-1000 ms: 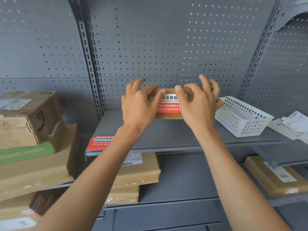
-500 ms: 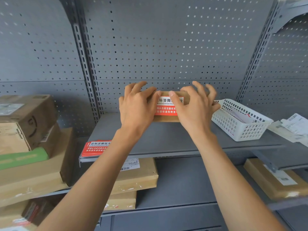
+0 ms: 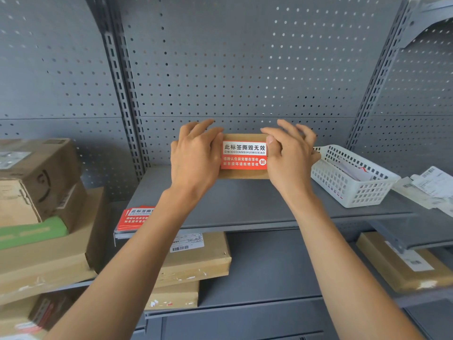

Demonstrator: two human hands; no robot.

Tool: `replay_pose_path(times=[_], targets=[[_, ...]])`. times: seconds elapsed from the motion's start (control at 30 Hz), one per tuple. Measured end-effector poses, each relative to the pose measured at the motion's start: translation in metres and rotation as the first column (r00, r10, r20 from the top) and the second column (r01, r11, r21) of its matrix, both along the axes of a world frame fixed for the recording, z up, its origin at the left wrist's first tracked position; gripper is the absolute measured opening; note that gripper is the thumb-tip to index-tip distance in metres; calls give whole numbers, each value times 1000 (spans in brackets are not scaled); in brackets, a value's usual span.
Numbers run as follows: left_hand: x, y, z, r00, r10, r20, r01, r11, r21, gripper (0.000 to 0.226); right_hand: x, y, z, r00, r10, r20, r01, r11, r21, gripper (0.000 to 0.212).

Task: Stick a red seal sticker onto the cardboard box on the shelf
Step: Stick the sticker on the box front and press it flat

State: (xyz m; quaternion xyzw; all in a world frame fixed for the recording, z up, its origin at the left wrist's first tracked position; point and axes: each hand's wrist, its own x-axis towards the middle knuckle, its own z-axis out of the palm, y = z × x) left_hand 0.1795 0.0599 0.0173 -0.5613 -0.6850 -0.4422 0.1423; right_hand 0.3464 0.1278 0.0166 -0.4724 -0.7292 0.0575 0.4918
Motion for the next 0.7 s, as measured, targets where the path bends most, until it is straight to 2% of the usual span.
replay_pose_path(times=[0.2,0.3,0.37,0.7], targets=[[-5,-4,2,999,-26,19,25,999,34,37,3,-4,3,999,48,-12,-48,998,31,32],[-4,-6,4,1000,-16,-15,16,1000,-13,54,-1,-10,5,997,9,83,-10,1000,9,54],[-6,-6,3,997,-20,-71,17,999,-41,59,-2,-9,3,992,10,129,-13,1000,23,61],[-22,-11,2,984,-127,-127,122,992,-45,42,5,0,-6,982,170,80,-176,982,71,49]])
